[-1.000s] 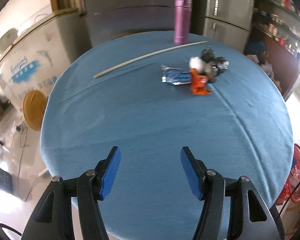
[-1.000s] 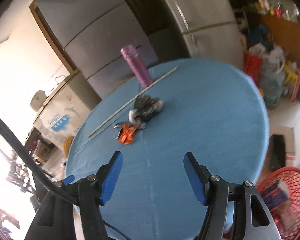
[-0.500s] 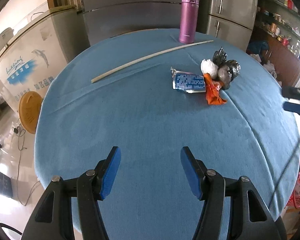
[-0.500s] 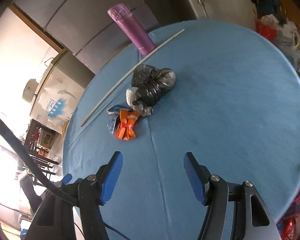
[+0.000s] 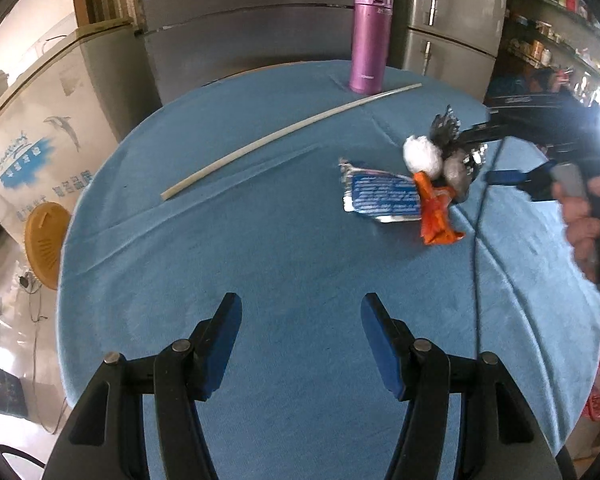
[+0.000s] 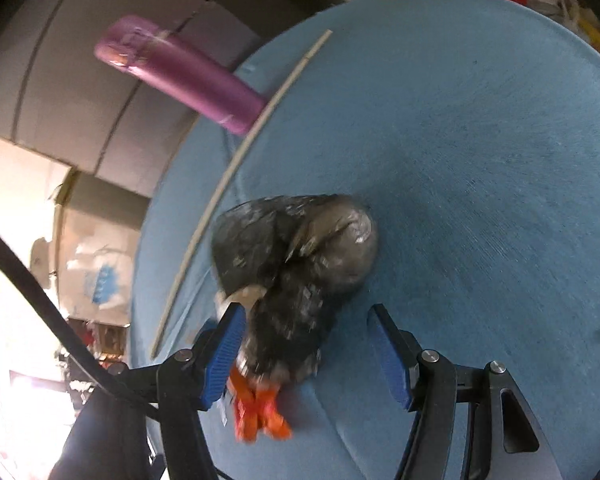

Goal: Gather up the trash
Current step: 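Grasp the black plastic bag with the right gripper while the left grasps the orange net bag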

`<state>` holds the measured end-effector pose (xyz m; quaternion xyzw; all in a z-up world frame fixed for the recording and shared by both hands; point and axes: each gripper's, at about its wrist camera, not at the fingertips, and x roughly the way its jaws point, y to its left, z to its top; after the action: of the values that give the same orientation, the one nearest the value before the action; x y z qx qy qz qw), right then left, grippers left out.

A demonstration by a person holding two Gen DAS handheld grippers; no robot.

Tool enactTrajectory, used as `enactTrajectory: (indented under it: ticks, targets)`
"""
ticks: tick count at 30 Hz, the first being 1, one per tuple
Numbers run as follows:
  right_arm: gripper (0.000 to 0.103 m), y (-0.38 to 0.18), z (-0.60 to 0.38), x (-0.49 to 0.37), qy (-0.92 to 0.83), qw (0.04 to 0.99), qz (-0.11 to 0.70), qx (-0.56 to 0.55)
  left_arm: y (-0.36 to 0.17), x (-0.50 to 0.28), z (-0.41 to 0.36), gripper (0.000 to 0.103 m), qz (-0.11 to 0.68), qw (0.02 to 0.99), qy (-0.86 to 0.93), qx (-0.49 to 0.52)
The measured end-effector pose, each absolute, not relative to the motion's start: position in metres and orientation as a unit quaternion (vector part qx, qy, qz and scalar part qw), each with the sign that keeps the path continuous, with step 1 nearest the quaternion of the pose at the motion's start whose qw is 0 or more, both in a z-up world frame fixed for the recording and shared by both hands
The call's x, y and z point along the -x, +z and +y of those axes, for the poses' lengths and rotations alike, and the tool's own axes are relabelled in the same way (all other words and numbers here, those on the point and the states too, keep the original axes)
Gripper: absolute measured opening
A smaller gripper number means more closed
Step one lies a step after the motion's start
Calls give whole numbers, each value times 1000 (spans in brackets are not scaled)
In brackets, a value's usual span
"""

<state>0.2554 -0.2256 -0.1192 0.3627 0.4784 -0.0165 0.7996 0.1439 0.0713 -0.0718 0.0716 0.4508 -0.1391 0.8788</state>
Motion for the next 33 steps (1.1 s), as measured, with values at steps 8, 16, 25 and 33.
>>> enactTrajectory:
  ticks: [8,16,25,33]
  targets:
    - [48,-120,-217,-254,4,822,470,-320,-68,-153,35,63,472,855,-211,-42]
    - [48,-106,-250,-186,22,833,461,-305,-68,-172,-9,63,483,840,-245,-36]
    - [49,-122,-276,-119,50,804,495,-326,-84,-203,-49,63,503,825,-254,-46]
    - [59,-134,-294,-74,53,789,497,-357,-96,-210,-61,63,491,830,-255,-70]
